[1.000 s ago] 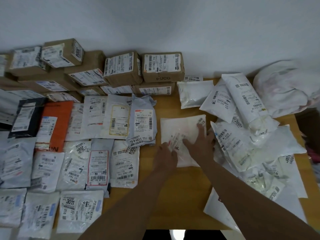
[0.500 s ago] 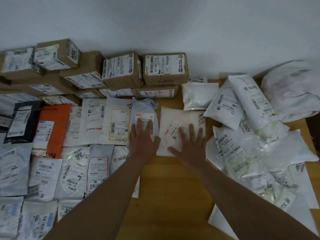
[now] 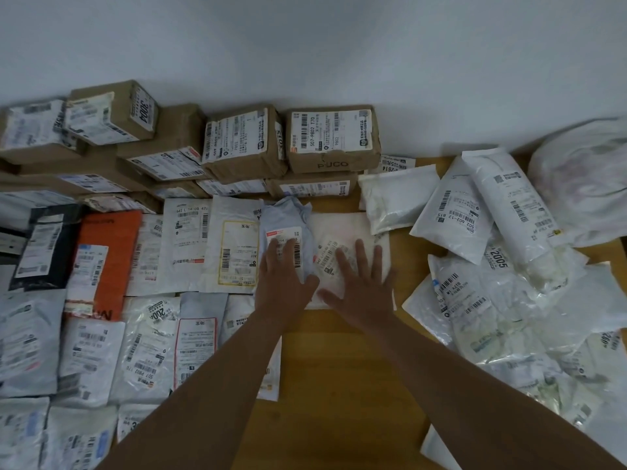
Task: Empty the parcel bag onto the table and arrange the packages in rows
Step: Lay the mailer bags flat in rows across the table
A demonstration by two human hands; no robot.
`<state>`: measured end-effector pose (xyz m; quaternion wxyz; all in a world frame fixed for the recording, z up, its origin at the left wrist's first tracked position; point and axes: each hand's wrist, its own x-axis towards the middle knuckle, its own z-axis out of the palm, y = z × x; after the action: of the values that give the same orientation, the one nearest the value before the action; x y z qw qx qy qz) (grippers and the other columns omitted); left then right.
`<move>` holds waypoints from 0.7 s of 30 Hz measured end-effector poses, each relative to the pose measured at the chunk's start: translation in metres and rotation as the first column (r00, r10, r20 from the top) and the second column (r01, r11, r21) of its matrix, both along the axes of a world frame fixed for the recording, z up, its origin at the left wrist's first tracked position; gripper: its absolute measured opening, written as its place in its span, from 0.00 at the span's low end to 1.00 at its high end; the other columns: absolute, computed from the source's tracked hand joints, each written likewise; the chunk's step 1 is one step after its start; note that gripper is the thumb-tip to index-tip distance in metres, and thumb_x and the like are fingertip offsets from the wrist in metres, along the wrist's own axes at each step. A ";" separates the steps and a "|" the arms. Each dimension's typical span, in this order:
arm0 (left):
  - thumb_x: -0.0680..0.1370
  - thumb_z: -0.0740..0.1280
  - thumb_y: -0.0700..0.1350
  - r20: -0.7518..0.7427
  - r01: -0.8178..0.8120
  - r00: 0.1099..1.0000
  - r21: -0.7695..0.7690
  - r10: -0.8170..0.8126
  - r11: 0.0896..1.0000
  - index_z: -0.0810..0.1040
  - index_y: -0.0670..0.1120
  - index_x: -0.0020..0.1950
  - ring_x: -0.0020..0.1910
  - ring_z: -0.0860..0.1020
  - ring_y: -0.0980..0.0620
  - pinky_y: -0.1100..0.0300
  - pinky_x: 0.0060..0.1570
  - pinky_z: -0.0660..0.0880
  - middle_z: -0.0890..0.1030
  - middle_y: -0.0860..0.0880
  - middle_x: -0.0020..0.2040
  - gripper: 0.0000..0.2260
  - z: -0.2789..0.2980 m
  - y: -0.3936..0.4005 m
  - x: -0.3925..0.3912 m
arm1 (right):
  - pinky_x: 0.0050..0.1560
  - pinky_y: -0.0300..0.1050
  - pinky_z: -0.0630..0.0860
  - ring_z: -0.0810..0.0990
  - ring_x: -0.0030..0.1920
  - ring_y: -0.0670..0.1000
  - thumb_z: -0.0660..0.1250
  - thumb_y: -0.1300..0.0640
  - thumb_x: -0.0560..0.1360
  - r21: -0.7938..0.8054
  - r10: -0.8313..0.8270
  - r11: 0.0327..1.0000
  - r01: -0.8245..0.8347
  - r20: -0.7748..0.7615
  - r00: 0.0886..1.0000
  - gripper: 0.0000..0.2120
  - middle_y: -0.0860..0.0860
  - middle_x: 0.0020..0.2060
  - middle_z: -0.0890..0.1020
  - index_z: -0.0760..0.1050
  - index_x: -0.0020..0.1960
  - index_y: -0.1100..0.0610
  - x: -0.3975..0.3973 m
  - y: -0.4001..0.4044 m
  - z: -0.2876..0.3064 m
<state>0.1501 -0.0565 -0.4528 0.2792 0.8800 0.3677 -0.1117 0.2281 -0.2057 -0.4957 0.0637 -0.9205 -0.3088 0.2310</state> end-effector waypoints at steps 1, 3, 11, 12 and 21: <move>0.74 0.68 0.56 0.011 -0.002 1.000 0.004 0.002 1.000 0.53 0.50 0.79 0.78 0.49 0.41 0.43 0.73 0.58 0.48 0.44 0.80 0.38 0.000 0.000 0.000 | 0.70 0.72 0.38 0.29 0.75 0.61 0.40 0.22 0.67 0.016 -0.001 1.000 0.001 0.001 1.000 0.46 0.51 0.78 0.34 0.39 0.79 0.43 -0.001 0.002 0.000; 0.74 0.68 0.55 0.022 -0.006 1.000 0.005 0.006 1.000 0.53 0.49 0.78 0.78 0.50 0.40 0.42 0.73 0.59 0.48 0.44 0.80 0.38 0.001 -0.001 -0.001 | 0.70 0.72 0.38 0.29 0.76 0.62 0.40 0.22 0.67 0.019 -0.008 1.000 0.008 -0.002 1.000 0.46 0.52 0.78 0.34 0.40 0.79 0.43 -0.002 0.005 -0.002; 0.74 0.68 0.55 0.029 0.001 1.000 0.017 -0.001 1.000 0.53 0.49 0.78 0.78 0.49 0.40 0.42 0.72 0.58 0.48 0.44 0.79 0.38 0.000 -0.004 -0.001 | 0.70 0.74 0.43 0.35 0.77 0.63 0.48 0.24 0.71 0.009 0.084 0.996 -0.085 0.043 0.996 0.45 0.52 0.80 0.41 0.44 0.80 0.47 -0.004 0.007 -0.003; 0.74 0.68 0.55 0.027 0.002 1.000 0.017 -0.002 1.000 0.54 0.49 0.78 0.78 0.49 0.40 0.42 0.73 0.58 0.48 0.44 0.79 0.38 0.000 -0.004 -0.001 | 0.70 0.74 0.44 0.35 0.77 0.63 0.47 0.25 0.70 0.004 0.093 0.996 -0.094 0.040 0.995 0.45 0.52 0.80 0.41 0.45 0.80 0.47 -0.004 0.007 -0.003; 0.73 0.68 0.59 0.004 0.057 0.998 0.078 -0.057 0.995 0.55 0.48 0.78 0.77 0.50 0.38 0.42 0.74 0.57 0.50 0.41 0.79 0.39 -0.004 -0.003 0.000 | 0.71 0.71 0.37 0.31 0.77 0.60 0.54 0.26 0.73 0.037 -0.009 0.999 0.010 -0.044 0.999 0.45 0.49 0.79 0.36 0.40 0.80 0.46 0.013 0.024 0.007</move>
<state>0.1503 -0.0594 -0.4567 0.2426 0.9006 0.3457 -0.1025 0.2411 -0.1819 -0.4888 0.0885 -0.9153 -0.3071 0.2450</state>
